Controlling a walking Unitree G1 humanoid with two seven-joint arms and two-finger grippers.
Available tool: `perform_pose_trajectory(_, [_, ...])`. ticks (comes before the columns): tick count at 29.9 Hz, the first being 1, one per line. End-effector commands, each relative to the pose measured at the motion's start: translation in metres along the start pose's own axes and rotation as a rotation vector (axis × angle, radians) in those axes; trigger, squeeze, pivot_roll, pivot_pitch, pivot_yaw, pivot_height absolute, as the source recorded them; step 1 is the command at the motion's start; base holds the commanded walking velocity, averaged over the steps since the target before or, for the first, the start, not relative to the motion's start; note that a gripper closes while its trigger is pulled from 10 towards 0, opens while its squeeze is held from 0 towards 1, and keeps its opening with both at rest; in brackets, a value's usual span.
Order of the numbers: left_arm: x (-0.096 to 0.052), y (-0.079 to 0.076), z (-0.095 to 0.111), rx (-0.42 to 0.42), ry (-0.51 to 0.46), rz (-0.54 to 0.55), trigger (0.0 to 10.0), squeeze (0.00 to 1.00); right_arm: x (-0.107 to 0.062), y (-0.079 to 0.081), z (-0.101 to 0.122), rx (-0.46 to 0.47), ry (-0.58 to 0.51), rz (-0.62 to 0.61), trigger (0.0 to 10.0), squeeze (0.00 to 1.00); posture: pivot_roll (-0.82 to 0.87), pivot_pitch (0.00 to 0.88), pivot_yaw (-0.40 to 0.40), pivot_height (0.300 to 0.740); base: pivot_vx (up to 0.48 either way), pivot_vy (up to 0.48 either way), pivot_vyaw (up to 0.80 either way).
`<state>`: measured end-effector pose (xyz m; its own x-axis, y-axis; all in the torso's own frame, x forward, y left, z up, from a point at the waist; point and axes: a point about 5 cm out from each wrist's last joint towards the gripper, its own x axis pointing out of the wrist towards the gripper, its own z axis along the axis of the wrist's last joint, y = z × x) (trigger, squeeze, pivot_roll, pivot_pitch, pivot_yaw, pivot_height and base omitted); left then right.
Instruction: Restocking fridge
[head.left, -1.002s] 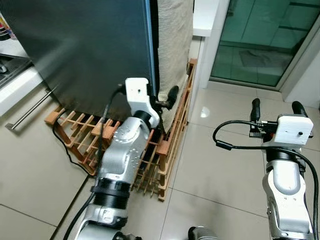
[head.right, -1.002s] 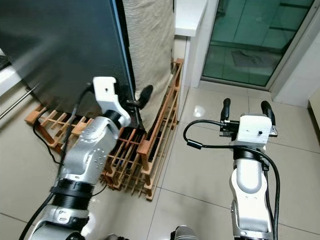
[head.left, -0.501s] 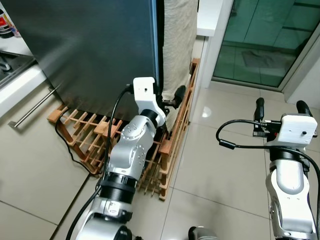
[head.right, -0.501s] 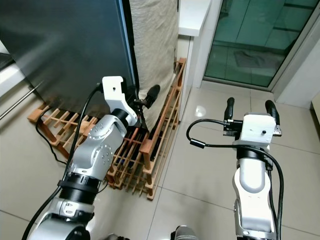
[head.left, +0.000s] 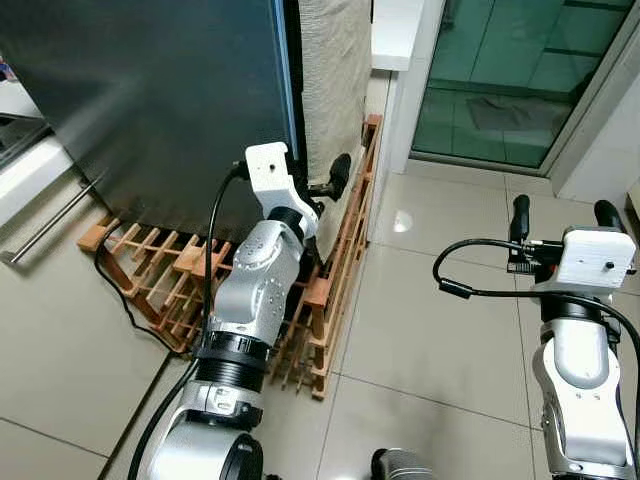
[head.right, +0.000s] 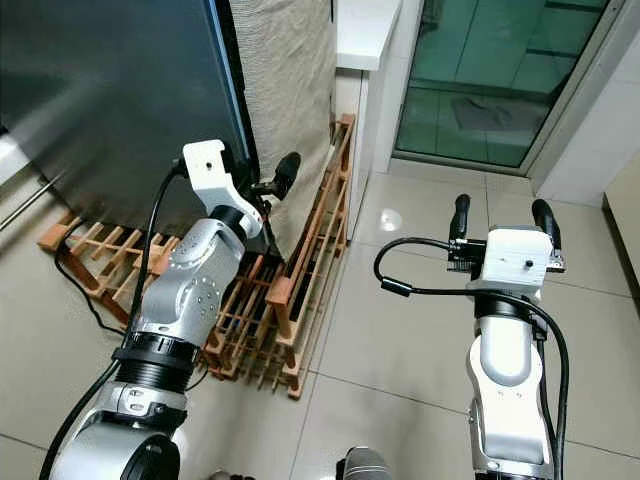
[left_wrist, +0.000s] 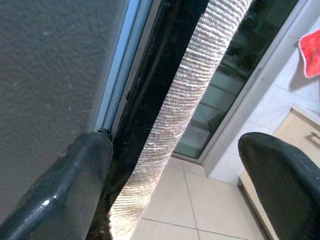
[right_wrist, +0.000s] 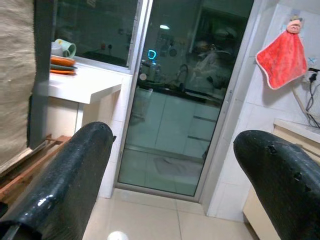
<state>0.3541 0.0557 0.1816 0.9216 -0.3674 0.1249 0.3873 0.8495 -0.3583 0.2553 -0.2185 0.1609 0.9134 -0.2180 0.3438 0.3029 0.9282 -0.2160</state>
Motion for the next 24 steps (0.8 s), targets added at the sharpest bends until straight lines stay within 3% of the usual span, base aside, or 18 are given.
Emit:
perform_pose_trajectory(1, [0.012,-0.044,-0.001,-0.011,0.017,-0.162,10.0,0.0,0.002,0.002,0.001,0.004,-0.009,0.002,10.0,0.47,-0.24,0.091,0.062,0.732,0.0,0.0,0.0])
perform_pose_trajectory(2, [0.014,-0.057,-0.013,0.024,0.051,-0.244,10.0,0.0,0.003,0.003,0.001,0.008,-0.008,0.003,10.0,0.47,-0.24,0.089,0.065,0.732,0.0,0.0,0.0])
perform_pose_trajectory(6, [0.014,-0.07,-0.025,-0.003,0.094,-0.298,10.0,0.0,0.003,0.004,0.002,0.011,-0.011,-0.002,10.0,0.47,-0.25,0.091,0.072,0.732,0.0,0.0,0.0])
perform_pose_trajectory(12, [0.016,-0.071,-0.023,-0.071,0.086,-0.286,10.0,0.0,0.002,0.0,0.001,0.002,-0.01,-0.014,10.0,0.47,-0.25,0.096,0.075,0.732,0.0,0.0,0.0])
perform_pose_trajectory(13, [0.017,-0.071,-0.023,-0.139,0.099,-0.302,10.0,0.0,0.001,-0.002,0.001,-0.002,-0.008,-0.016,10.0,0.47,-0.25,0.098,0.075,0.732,0.0,0.0,0.0])
perform_pose_trajectory(14, [0.017,-0.071,-0.023,-0.139,0.099,-0.302,10.0,0.0,0.001,-0.002,0.001,-0.002,-0.008,-0.016,10.0,0.47,-0.25,0.098,0.075,0.732,0.0,0.0,0.0])
perform_pose_trajectory(24, [0.008,-0.09,-0.015,-0.264,0.073,-0.519,10.0,0.0,0.002,-0.001,-0.001,-0.005,0.0,-0.02,10.0,0.47,-0.25,0.105,0.075,0.732,0.0,0.0,0.0])
